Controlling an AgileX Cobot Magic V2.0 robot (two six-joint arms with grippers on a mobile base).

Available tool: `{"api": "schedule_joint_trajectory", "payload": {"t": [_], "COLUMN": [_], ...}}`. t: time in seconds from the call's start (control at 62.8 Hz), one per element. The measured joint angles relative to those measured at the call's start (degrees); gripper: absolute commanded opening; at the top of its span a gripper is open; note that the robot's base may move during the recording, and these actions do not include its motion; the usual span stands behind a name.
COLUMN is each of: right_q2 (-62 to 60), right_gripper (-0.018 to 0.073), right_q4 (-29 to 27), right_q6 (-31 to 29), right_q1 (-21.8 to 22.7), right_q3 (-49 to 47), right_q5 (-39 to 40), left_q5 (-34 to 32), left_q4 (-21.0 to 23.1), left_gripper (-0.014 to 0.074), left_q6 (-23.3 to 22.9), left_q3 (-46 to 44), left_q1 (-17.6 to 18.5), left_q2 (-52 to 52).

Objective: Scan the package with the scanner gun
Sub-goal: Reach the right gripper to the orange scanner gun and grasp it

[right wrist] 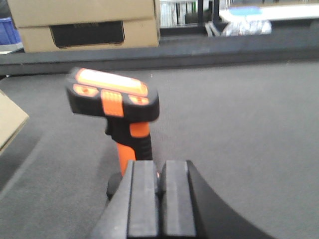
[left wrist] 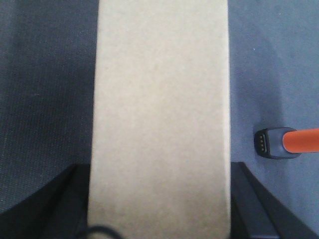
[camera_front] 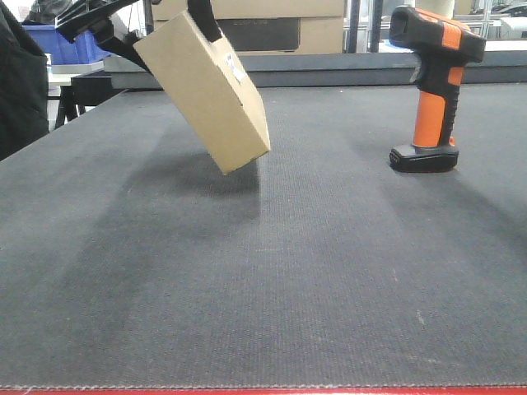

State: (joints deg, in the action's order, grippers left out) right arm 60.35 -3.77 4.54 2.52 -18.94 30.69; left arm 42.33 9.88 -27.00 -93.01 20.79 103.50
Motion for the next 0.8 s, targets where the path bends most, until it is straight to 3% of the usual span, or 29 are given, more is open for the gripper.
{"api": "schedule_joint_trajectory", "payload": {"t": [0.207, 0.398, 0.558, 0.797], "right_q2": [9.3, 13.9, 18.6, 29.8], "right_gripper": [-0.0168, -0.0168, -0.0168, -0.0168], "right_q4": [-1.3, -9.3, -14.9, -15.7], "right_q6": [0.7, -3.1, -6.6, -7.1], "right_q1": [-5.1, -11.4, -12.2, -12.2], "right_q3": [-0.1, -2.6, -7.5, -13.7], "right_q5": [7.6, 10.5, 12.4, 17.2], "left_q5": [0.0, 0.0, 0.0, 0.0], "left_q4": [0.0, 0.0, 0.0, -0.1], "left_gripper": [-0.0111, -0.0111, -0.0111, -0.0111], "left_q6": [0.0, 0.0, 0.0, 0.0], "left_q3": [0.0, 0.0, 0.0, 0.0], "left_q1": [0.0, 0.0, 0.0, 0.0], "left_q2": [0.0, 0.0, 0.0, 0.0]}}
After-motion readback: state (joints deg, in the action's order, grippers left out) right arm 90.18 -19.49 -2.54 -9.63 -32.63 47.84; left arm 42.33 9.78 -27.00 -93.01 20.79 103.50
